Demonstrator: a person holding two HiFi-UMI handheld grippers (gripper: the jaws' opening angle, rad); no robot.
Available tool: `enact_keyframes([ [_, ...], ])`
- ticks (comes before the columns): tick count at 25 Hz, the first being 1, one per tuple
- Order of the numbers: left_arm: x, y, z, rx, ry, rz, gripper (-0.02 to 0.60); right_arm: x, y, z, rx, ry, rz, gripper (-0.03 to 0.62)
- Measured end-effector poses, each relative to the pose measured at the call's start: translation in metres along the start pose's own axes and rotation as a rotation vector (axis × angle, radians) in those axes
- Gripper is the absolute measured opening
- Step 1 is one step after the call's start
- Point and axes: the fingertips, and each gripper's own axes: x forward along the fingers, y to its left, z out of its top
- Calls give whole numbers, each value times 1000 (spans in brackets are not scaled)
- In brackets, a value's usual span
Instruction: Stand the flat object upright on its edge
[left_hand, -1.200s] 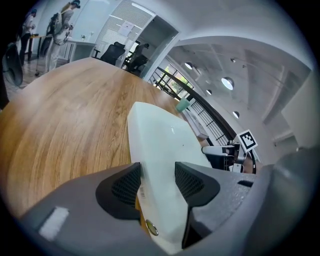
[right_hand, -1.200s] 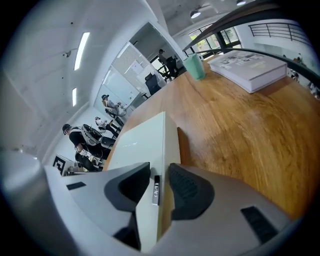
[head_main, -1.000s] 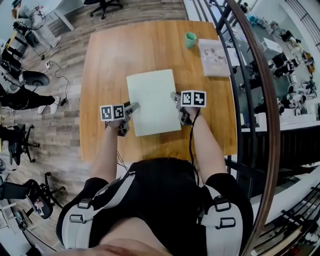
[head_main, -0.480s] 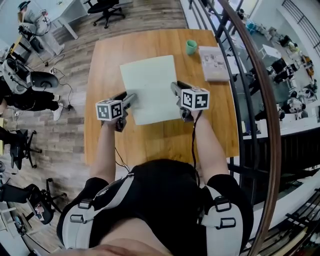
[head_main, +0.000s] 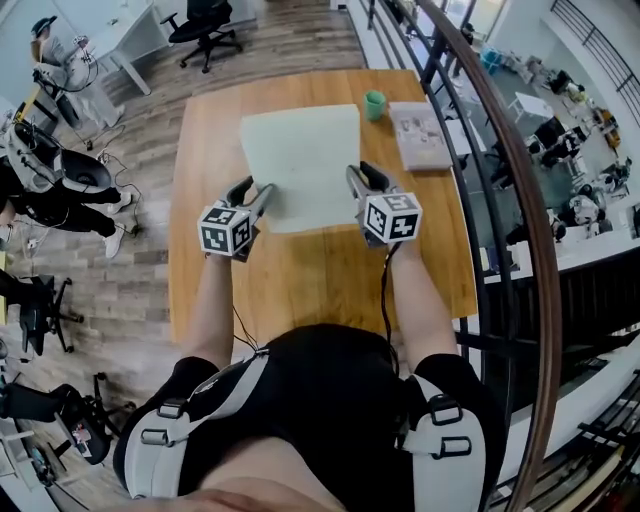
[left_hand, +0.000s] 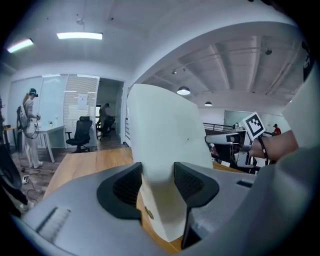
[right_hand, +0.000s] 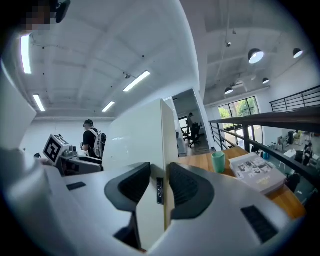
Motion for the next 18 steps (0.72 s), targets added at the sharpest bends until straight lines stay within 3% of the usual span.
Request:
enact_keyframes([
  [9, 22, -17, -19, 119, 10, 41, 177, -11, -23, -23, -138, 12, -118, 118],
  [18, 24, -21, -54, 96, 65, 51, 172, -13, -24, -58, -181, 63, -144, 117],
])
